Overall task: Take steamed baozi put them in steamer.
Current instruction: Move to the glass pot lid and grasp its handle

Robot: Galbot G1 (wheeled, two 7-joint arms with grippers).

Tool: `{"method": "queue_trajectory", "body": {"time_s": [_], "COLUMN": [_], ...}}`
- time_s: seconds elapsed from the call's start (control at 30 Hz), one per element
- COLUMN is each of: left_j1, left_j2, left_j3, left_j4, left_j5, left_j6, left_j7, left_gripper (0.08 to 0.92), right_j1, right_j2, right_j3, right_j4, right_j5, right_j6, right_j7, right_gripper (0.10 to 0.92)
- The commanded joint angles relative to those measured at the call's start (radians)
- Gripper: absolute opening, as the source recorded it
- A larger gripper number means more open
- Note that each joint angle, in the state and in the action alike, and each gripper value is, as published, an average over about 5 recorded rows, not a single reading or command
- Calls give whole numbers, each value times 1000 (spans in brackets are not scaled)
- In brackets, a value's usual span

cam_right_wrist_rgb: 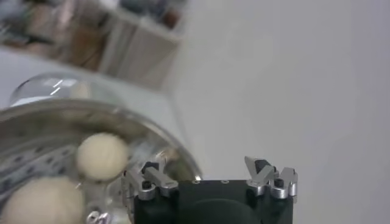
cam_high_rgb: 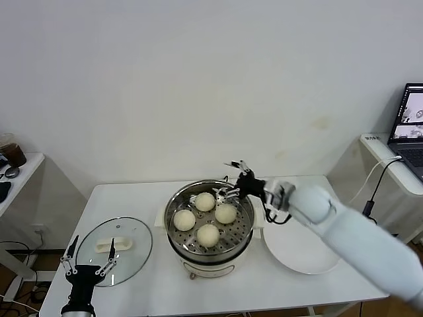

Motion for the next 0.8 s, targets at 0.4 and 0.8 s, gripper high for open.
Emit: {"method": "queue_trajectory", "body": {"time_s": [0.4,0.8], "left_j1": [-16,12], "left_j2": [25,206], "left_j3": [-28,-35], "left_j4": [100,172], "left_j5": [481,1060], "left_j6": [-30,138], "left_j7": [-172,-129], "left_gripper": [823,823], "right_j1": [-924,-1062], "right_j2": [569,530], "right_j3": [973,1018], "right_j4": [165,113], "right_j5": [-214,-151], "right_j6": [376,240], "right_j7": [70,65], "right_gripper": [823,823]}}
